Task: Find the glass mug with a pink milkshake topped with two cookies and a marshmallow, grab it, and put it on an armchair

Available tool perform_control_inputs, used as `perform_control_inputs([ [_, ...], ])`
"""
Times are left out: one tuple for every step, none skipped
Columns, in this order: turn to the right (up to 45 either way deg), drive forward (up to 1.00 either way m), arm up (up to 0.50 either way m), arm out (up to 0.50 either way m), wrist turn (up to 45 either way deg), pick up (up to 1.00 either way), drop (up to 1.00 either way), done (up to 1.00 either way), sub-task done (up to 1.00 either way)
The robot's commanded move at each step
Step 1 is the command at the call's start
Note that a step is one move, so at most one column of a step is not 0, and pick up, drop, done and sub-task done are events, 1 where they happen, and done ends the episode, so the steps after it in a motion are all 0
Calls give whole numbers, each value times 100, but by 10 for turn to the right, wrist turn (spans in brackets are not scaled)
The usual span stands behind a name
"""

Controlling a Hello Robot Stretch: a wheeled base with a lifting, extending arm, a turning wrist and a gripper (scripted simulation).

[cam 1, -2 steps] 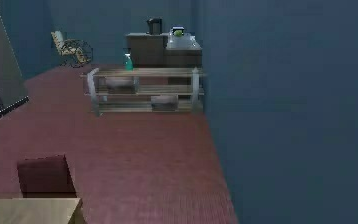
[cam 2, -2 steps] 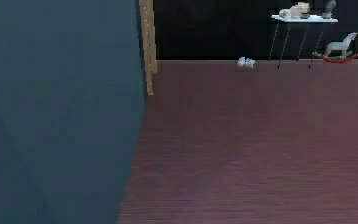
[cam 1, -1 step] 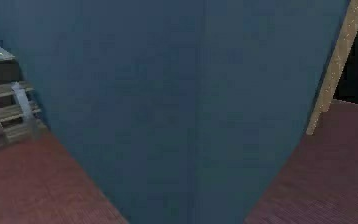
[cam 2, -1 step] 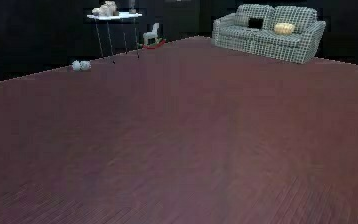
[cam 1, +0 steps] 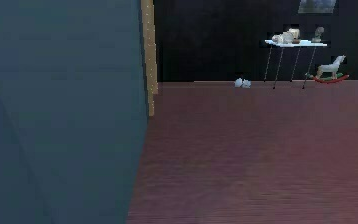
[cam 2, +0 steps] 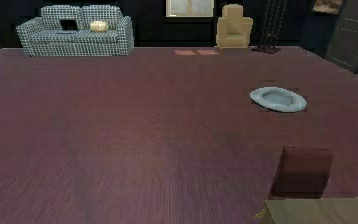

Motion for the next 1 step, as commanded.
perform_control_inputs([
  [60,0,0,0,0,0,0,0,0],
])
